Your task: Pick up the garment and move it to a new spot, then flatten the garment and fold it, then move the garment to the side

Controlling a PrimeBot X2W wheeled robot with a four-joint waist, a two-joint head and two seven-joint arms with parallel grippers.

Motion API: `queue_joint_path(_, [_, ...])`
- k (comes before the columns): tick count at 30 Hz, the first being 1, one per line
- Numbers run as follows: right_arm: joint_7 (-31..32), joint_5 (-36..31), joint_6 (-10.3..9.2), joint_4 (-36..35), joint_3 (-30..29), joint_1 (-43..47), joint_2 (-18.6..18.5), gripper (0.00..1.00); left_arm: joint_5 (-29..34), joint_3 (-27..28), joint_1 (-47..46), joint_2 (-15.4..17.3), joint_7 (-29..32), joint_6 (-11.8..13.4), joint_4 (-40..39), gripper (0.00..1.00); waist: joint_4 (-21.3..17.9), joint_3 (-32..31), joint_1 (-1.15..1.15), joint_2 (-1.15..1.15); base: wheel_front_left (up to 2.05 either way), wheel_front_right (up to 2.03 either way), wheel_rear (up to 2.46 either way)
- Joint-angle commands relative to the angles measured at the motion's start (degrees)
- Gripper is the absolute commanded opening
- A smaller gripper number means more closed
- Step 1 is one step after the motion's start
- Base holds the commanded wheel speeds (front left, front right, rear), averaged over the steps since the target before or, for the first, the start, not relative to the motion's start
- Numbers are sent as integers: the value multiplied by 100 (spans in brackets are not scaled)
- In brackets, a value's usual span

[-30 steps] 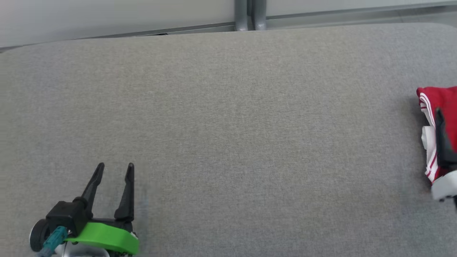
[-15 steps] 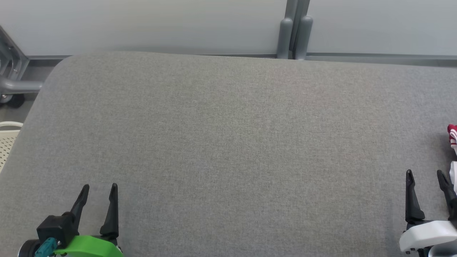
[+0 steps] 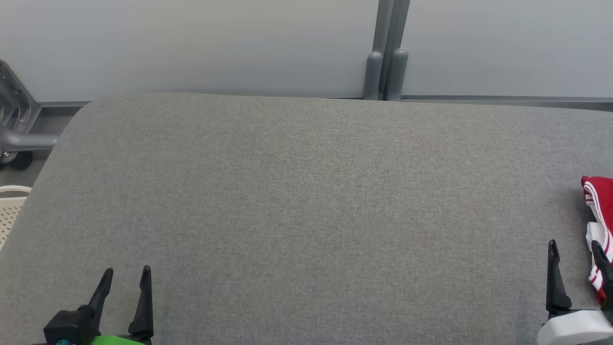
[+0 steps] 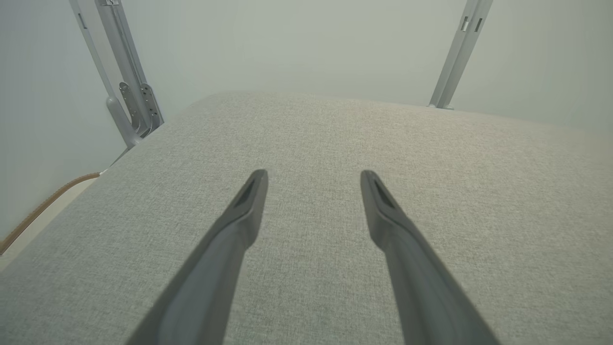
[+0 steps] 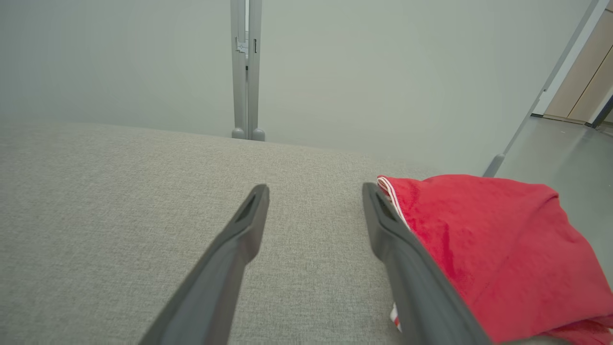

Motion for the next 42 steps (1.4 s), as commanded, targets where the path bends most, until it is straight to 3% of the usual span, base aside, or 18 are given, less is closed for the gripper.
queue_joint_path(1, [-17, -34, -8, 18, 10, 61, -2, 100, 49, 58, 78, -20, -26, -41, 6, 100, -58, -36, 0, 69, 0, 0, 0])
queue_joint_path(22, [-18, -312, -7, 227, 51, -34, -1, 100, 422, 531, 141, -341, -22, -358, 111, 100, -191, -147, 0, 69, 0, 0, 0])
queue_joint_path(23, [0, -287, 0, 236, 48, 3, 10, 100, 396, 505, 114, -334, -6, -343, 101, 100, -195, -145, 0, 0, 0, 0, 0])
queue_joint_path(34, [-2, -292, -1, 208, 67, -19, 5, 100, 415, 532, 98, -349, -8, -363, 103, 100, -237, -141, 0, 6, 0, 0, 0])
queue_joint_path(35, [8, -286, 2, 331, 74, 37, 65, 0, 396, 484, 149, -400, 5, -347, 198, 0, -237, -141, 0, 0, 0, 0, 0])
queue_joint_path(42, [117, -112, 2, 657, 54, -32, 162, 0, 253, 442, 137, -537, 79, -356, 431, 0, -246, -141, 0, 1, 0, 0, 0])
